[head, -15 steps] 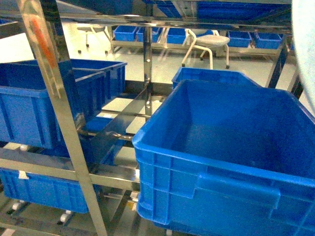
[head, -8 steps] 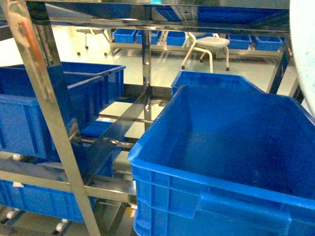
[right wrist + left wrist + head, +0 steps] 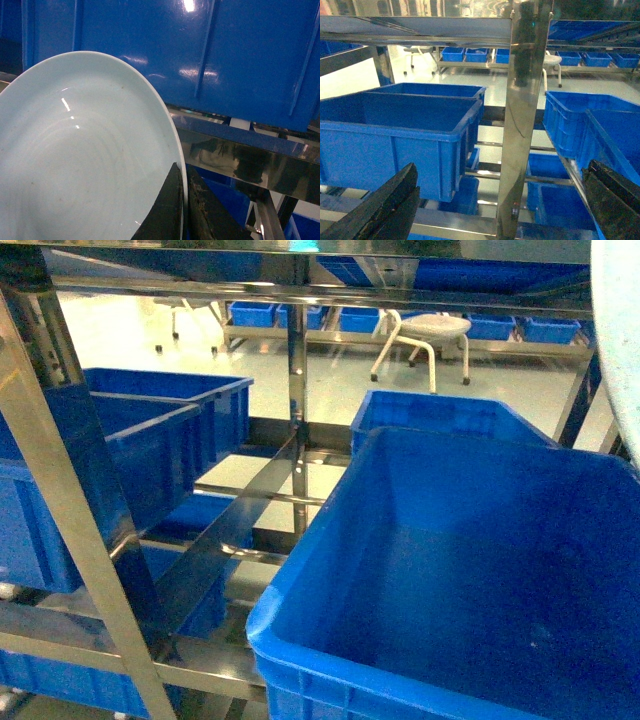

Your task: Place blue tray on left shelf second layer neatly

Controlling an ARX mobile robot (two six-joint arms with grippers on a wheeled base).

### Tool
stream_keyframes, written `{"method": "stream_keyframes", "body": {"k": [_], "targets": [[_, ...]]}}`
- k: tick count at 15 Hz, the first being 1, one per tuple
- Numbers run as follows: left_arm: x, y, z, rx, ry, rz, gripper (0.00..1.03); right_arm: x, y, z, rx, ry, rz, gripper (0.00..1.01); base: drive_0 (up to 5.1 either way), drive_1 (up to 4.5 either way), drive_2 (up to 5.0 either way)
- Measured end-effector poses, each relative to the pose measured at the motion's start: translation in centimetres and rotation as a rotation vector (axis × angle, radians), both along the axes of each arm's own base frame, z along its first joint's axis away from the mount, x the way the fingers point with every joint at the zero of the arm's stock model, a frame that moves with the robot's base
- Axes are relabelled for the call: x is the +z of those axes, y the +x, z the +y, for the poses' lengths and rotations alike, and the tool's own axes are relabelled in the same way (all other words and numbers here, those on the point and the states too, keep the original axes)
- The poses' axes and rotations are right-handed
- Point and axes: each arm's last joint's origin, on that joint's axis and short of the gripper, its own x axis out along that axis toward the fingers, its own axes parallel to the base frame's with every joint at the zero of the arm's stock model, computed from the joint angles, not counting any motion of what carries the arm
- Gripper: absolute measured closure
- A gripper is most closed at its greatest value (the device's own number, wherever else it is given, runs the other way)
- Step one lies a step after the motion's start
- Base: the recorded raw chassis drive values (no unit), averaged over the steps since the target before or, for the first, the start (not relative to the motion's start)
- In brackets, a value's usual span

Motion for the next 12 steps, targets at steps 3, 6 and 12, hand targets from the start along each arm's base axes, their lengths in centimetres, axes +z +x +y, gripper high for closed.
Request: {"method": "stream_keyframes", "body": {"k": [3,6,12], "targets": [[0.00,0.00,0.00,0.000,0.000,0.000,0.05,0.01,-0.03,0.00,0.000,0.000,-0.002,0.99,0.0,0.00,0.0],[0.00,0.00,0.00,0.000,0.000,0.000,0.05,0.02,-0.03,0.00,0.000,0.000,-0.002,0.99,0.0,0.00,0.0],[0.00,0.00,0.00,0.000,0.000,0.000,0.05,0.02,-0.03,0.00,0.000,0.000,-0.002,0.99,0.0,0.00,0.0]]}}
